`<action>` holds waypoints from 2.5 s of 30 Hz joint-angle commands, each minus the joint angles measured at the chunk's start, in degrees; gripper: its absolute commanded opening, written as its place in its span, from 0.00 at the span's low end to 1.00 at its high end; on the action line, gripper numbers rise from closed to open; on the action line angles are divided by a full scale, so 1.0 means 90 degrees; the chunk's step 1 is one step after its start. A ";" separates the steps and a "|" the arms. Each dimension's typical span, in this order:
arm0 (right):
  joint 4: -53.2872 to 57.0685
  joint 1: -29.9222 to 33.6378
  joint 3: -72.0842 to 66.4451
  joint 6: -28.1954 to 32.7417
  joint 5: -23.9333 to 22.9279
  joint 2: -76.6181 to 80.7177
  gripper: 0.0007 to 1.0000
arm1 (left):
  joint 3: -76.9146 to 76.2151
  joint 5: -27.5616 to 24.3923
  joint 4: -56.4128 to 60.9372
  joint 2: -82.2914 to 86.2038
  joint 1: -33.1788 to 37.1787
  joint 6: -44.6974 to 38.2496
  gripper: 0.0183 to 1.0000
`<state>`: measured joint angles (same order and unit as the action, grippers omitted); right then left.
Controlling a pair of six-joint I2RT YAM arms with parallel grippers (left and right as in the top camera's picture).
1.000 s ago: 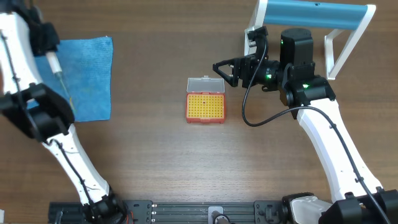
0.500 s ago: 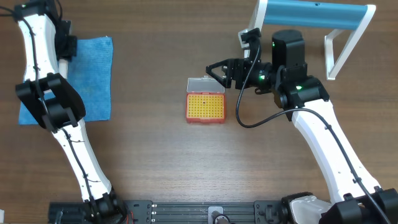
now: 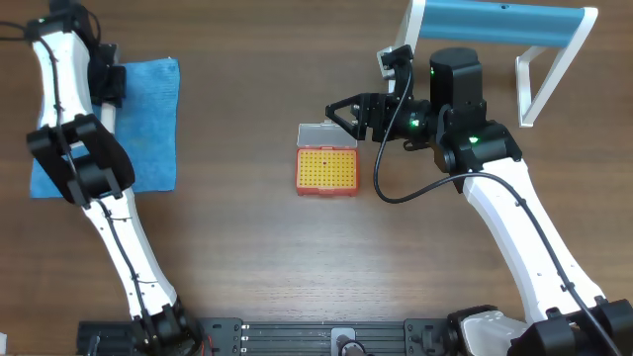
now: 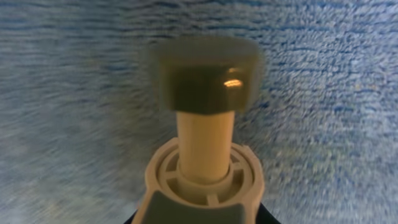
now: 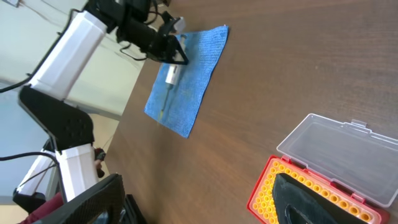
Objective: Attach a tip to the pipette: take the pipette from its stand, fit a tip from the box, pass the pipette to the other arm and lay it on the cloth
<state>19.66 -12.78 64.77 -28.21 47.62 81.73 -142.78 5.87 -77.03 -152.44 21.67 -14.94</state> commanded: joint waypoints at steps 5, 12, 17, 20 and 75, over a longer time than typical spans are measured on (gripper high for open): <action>-0.0032 -0.0019 0.0036 -0.0250 -0.0078 -0.0019 0.78 | -0.0148 -0.0272 0.0087 -0.0107 0.0012 0.0007 0.04; -0.0032 -0.0019 0.0036 -0.0306 -0.0078 -0.0019 0.78 | -0.0566 0.0401 -0.0775 -0.0027 0.0002 0.0083 0.90; -0.0034 -0.0019 0.0036 -0.0342 -0.0080 -0.0019 0.78 | -0.1037 0.0061 -0.1253 0.0321 -0.0017 0.0155 0.90; -0.0109 -0.0019 0.0036 -0.0340 -0.0085 -0.0019 0.78 | -0.1367 -0.0559 -0.1836 0.0588 -0.0165 0.0153 0.90; 0.4478 0.3400 -0.2052 0.5100 -0.0697 -0.6057 0.79 | 0.7594 0.0211 -0.0410 1.3702 -0.5870 0.6421 0.91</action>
<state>59.92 17.54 46.48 16.91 43.07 27.55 -74.70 5.85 -80.90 -29.34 -30.85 42.33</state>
